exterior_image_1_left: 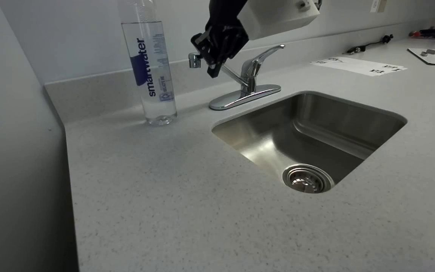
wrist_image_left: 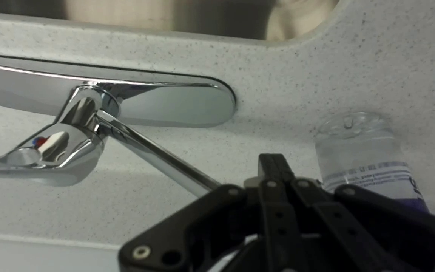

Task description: Push the faucet to the left

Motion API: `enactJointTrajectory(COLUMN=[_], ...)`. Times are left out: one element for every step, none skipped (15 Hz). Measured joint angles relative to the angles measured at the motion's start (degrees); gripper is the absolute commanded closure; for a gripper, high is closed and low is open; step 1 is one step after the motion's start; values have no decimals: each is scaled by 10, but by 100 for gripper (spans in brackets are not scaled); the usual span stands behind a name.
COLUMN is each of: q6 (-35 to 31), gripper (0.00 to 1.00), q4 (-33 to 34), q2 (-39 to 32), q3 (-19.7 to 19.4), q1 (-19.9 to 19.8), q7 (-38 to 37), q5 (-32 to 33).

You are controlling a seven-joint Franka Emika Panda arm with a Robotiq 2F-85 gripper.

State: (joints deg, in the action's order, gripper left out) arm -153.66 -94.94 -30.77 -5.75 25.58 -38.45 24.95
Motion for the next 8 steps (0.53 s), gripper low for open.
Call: enactJointTrajectory(q6=[-3, -4, -3, -1, 4, 13, 27, 43], gripper=[100, 100, 100, 100, 100, 100, 100, 100], q4=[2, 3, 3, 3, 3, 3, 1, 0], q2=[-3, -5, -6, -7, -8, -10, -11, -11], q3=[-6, -10, -10, -10, -8, -6, -2, 2], q1=[4, 7, 7, 6, 3, 0, -4, -7], q7=[-6, -9, -10, -9, -5, 2, 11, 23], q5=[0, 0, -1, -4, -9, -15, -23, -31])
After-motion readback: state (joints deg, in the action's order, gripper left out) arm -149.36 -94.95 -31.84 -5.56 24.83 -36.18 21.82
